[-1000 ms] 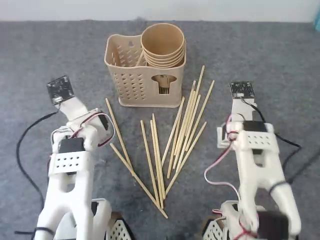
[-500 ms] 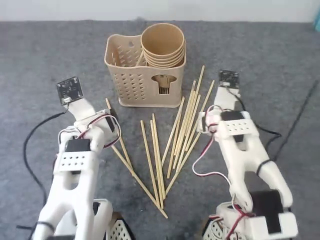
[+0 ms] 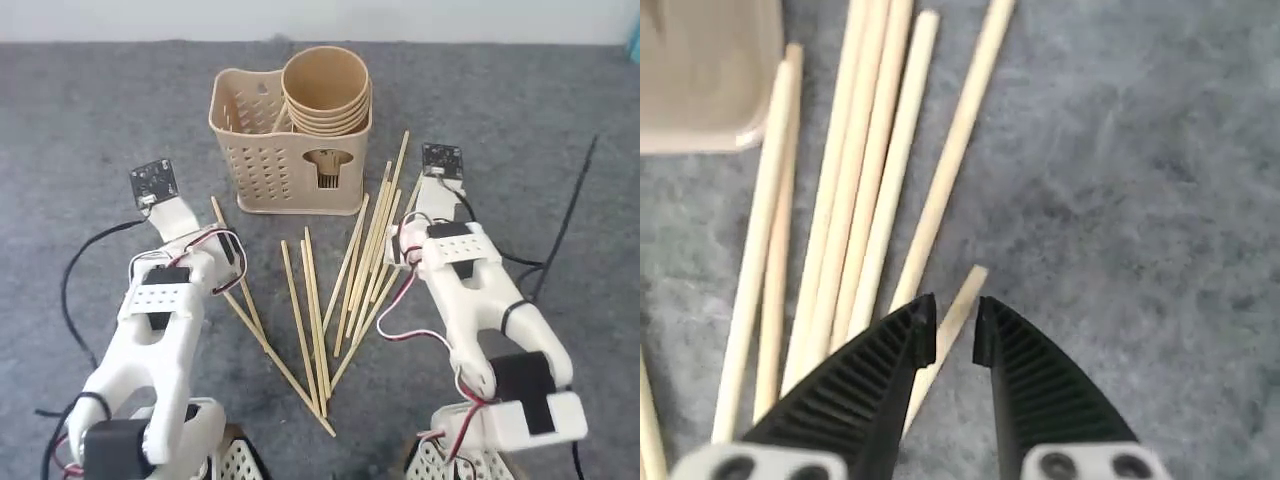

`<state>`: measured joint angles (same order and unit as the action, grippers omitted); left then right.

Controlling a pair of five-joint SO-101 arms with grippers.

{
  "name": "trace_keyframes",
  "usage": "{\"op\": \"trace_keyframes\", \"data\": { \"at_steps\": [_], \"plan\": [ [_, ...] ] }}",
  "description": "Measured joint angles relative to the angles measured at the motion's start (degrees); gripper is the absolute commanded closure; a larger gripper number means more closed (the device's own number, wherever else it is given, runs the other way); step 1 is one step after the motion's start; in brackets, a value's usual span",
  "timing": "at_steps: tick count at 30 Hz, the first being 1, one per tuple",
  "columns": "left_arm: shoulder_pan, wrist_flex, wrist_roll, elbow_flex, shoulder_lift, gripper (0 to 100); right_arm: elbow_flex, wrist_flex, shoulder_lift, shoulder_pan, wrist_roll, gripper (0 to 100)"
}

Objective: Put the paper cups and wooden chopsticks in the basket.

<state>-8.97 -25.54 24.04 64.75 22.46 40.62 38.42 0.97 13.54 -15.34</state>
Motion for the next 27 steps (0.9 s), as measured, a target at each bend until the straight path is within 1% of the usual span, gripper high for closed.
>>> {"op": "trace_keyframes", "data": {
  "at_steps": [8, 12, 13, 15, 16, 17, 21, 27],
  "plan": [
    [0.0, 0.0, 0.0, 0.0, 0.0, 85, -7.3, 1.8, -7.4, -0.3, -5.0, 91.2],
    [0.0, 0.0, 0.0, 0.0, 0.0, 85, -7.8, 2.3, -7.5, -0.2, -5.4, 91.5],
    [0.0, 0.0, 0.0, 0.0, 0.0, 85, -7.8, 2.4, -7.5, -0.2, -5.4, 92.8],
    [0.0, 0.0, 0.0, 0.0, 0.0, 85, -7.8, 2.8, -7.5, -0.2, -5.4, 98.8],
    [0.0, 0.0, 0.0, 0.0, 0.0, 85, -7.8, 3.1, -7.5, -0.2, -5.4, 99.6],
    [0.0, 0.0, 0.0, 0.0, 0.0, 85, -7.8, 3.3, -7.5, -0.3, -5.4, 98.4],
    [0.0, 0.0, 0.0, 0.0, 0.0, 85, -7.8, 3.7, -7.5, -0.3, -5.4, 99.1],
    [0.0, 0.0, 0.0, 0.0, 0.0, 85, -7.8, 7.3, -7.3, -2.8, -5.4, 99.1]
  ]
}}
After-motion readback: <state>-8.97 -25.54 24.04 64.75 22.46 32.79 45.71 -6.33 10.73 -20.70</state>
